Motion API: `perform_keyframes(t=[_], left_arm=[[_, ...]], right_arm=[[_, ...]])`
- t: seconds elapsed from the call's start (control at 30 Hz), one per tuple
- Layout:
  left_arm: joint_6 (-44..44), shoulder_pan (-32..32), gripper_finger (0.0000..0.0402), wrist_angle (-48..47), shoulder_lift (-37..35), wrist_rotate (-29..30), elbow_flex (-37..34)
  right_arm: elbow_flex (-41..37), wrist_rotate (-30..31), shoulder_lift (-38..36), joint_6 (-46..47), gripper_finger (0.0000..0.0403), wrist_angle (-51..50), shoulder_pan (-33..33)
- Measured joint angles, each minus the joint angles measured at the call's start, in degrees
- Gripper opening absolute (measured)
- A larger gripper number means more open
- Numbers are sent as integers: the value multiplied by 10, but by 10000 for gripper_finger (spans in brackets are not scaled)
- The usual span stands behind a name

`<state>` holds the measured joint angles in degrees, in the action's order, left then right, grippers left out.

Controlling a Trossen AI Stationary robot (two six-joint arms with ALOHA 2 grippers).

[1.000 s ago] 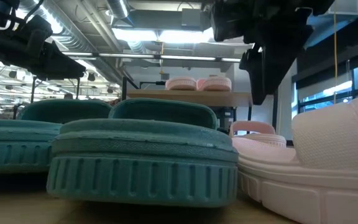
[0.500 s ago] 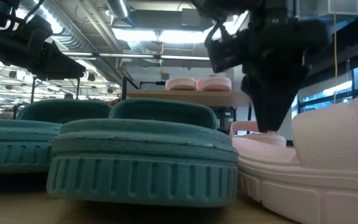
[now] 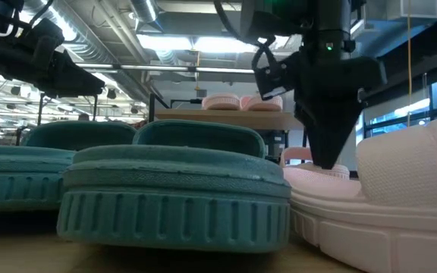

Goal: Pick and place slides into the shelf
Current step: Put the pink slide under the shelf

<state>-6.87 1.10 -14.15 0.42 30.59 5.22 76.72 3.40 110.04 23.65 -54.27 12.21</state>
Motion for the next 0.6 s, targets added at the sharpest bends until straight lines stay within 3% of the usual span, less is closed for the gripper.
perform_keyframes(t=[0.3,0.6], left_arm=[[0,0,224,0,0,0,0],[-1,0,224,0,0,0,0]], right_arm=[[-68,-5,-1,11,261,60,0],[-76,-6,-2,-15,261,65,0]])
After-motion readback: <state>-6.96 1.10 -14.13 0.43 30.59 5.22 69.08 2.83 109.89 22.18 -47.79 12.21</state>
